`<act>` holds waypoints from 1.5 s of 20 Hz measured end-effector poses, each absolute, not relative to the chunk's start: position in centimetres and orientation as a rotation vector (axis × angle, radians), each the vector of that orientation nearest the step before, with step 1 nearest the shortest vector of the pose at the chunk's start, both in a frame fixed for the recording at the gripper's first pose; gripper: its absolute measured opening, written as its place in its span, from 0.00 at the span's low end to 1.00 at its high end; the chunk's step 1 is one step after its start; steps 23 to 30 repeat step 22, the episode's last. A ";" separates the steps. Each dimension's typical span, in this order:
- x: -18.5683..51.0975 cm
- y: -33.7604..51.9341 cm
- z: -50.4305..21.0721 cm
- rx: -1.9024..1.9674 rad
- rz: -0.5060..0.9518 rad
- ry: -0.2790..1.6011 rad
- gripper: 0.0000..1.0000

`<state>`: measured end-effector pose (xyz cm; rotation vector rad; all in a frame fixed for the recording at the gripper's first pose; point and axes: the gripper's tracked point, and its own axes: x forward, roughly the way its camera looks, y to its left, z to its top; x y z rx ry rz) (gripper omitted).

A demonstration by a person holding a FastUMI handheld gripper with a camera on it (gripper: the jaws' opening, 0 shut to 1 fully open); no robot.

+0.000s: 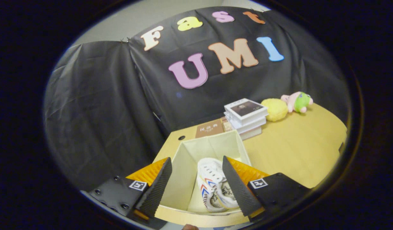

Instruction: Open the storage box then place both shoes into the box .Put the left shoe in first, then the right shoe, with the right side of both shoes facing outward in a uniform manner.

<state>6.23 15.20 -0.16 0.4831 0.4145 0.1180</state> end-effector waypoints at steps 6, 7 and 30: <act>3.4 5.3 0.7 0.290 -0.066 0.270 1.00; 3.0 3.7 0.6 0.248 -0.097 0.245 1.00; 0.7 -3.0 -3.7 0.029 -0.002 0.056 1.00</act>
